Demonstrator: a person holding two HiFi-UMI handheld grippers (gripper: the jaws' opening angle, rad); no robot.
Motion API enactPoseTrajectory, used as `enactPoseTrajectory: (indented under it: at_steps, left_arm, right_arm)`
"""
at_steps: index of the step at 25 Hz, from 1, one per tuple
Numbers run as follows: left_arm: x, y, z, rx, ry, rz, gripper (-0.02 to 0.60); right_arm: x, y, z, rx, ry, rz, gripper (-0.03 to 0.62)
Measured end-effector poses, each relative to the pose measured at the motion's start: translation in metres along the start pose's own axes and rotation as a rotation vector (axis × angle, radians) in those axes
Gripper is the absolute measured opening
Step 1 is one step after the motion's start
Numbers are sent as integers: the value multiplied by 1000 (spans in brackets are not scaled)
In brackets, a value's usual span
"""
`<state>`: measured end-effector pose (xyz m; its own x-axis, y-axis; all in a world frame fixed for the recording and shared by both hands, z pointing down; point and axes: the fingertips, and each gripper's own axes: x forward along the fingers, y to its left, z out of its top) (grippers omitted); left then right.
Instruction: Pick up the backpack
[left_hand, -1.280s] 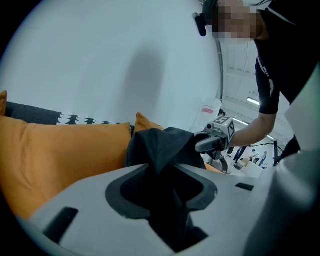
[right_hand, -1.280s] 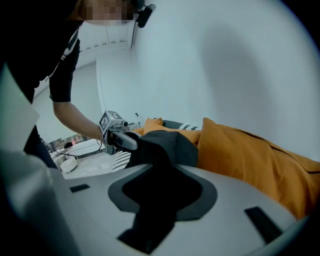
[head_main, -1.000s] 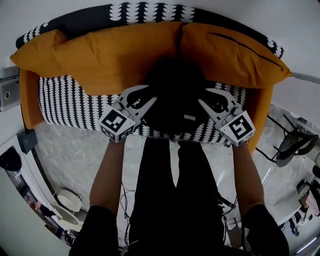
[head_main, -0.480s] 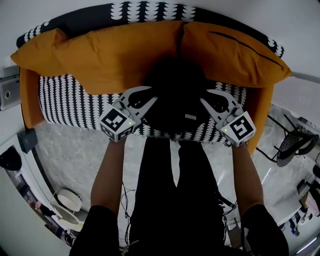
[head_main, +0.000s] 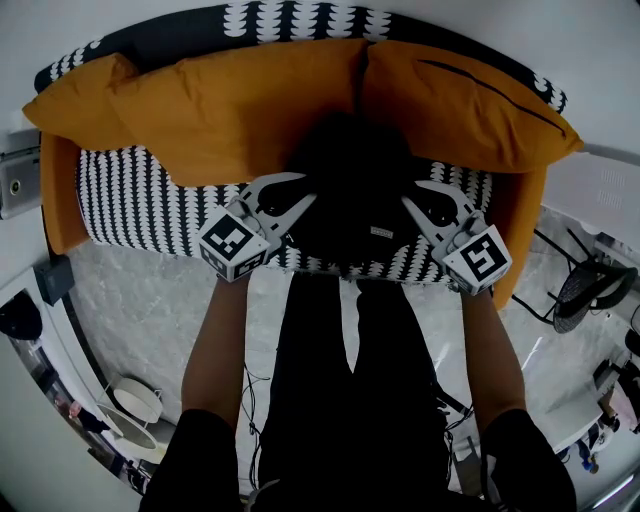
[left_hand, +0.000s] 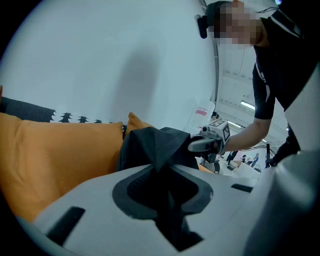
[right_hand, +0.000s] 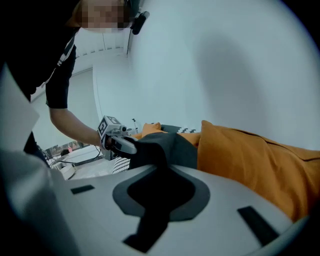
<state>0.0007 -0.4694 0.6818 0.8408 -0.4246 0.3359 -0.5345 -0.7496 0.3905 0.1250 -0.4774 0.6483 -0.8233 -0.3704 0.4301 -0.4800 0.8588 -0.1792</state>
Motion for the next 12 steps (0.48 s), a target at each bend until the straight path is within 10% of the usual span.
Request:
enactPoseTrajectory:
  at_steps: [12]
  left_arm:
    - [-7, -20, 4, -17, -45, -20, 63]
  right_arm:
    - [-14, 6, -3, 58, -42, -25, 46]
